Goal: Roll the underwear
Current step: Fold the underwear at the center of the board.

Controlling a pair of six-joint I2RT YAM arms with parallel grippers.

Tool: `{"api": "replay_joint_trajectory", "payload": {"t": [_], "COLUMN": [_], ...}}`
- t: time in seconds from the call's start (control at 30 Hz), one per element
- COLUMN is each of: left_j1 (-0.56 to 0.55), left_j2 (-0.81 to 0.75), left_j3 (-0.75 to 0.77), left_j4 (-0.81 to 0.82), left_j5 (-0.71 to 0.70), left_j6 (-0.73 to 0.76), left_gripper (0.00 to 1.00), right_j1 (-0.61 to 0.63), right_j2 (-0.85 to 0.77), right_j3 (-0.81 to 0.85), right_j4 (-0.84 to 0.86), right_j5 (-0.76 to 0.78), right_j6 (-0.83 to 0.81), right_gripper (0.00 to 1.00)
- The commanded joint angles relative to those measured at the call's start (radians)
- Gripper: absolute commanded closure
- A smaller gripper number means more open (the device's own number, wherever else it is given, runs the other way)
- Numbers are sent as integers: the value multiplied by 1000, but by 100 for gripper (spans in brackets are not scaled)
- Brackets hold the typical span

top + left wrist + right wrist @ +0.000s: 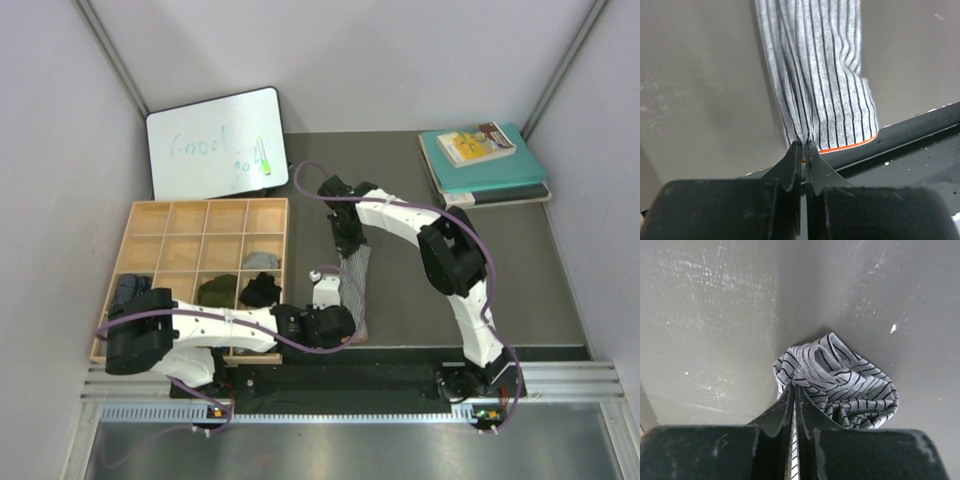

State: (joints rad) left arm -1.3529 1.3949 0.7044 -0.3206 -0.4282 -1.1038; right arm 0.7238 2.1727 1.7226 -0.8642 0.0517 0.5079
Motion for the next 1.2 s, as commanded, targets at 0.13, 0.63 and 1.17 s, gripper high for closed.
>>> {"api": "replay_joint_trajectory", "payload": {"t": [0.13, 0.63, 1.17], "left_j1": [-2, 32, 32], "left_j2": [-40, -8, -8], "left_j3": [-78, -95, -83], "left_j4": [-19, 18, 2], "left_j5": [-1, 62, 62], "left_j6": [-88, -80, -73], "left_gripper": [100, 100, 100], "right_j1": [8, -52, -61], "right_j2": [9, -387, -294], "right_j3": [38, -107, -337], "right_j4": [20, 71, 217], "right_j5": [-1, -124, -213], "right_j6": [-11, -45, 6], "right_gripper": [98, 38, 88]}}
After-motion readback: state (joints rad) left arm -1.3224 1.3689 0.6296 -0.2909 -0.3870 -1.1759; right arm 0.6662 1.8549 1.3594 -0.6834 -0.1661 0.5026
